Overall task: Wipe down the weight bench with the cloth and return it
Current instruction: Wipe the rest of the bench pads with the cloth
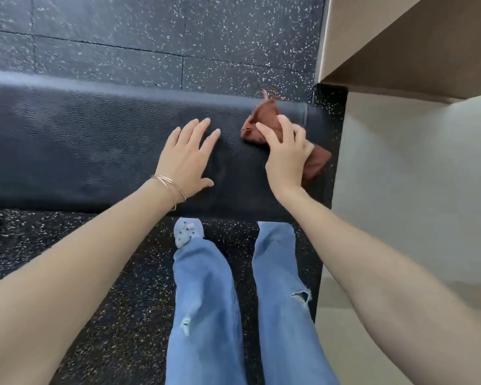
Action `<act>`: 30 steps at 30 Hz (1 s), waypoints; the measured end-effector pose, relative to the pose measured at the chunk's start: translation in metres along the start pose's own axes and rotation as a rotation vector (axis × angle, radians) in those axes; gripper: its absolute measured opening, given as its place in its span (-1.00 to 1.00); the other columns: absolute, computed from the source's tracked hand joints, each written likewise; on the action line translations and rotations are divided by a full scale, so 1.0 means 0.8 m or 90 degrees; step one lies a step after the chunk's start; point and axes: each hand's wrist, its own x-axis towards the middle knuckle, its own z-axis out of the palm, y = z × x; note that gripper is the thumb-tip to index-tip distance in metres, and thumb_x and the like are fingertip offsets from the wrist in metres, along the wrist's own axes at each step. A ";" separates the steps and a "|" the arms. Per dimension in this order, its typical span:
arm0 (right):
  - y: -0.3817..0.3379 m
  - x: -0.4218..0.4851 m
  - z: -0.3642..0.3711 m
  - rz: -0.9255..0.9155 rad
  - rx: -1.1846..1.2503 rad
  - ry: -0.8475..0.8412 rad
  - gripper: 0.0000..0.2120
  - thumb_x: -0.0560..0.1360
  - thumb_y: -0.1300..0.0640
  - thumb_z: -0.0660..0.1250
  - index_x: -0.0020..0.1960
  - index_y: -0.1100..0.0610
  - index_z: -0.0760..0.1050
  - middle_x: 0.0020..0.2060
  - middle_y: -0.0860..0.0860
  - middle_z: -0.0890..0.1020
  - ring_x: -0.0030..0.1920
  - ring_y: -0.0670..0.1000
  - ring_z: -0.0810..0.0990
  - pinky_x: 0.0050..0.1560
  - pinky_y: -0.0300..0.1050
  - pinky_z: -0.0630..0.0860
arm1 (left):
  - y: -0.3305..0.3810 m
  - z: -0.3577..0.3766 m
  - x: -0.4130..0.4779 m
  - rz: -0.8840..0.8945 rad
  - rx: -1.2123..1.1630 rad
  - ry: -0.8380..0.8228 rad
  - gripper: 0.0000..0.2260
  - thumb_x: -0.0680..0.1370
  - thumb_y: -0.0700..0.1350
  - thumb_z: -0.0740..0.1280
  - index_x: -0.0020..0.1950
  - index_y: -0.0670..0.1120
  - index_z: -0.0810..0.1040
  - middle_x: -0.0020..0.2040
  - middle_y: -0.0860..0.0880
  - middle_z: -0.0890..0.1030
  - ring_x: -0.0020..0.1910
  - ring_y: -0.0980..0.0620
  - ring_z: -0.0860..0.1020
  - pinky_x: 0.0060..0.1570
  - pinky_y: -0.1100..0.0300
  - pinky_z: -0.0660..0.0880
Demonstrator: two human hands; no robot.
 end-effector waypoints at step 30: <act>0.074 0.066 -0.027 0.079 0.100 0.010 -0.54 0.48 0.37 0.21 0.10 -0.15 0.59 0.31 -0.05 0.44 0.24 0.08 0.33 0.10 -0.03 0.18 | 0.025 0.000 0.025 -0.012 0.034 -0.063 0.00 0.32 0.10 0.52 0.54 -0.10 -0.03 0.55 -0.13 0.00 0.53 -0.15 -0.03 0.45 -0.10 0.15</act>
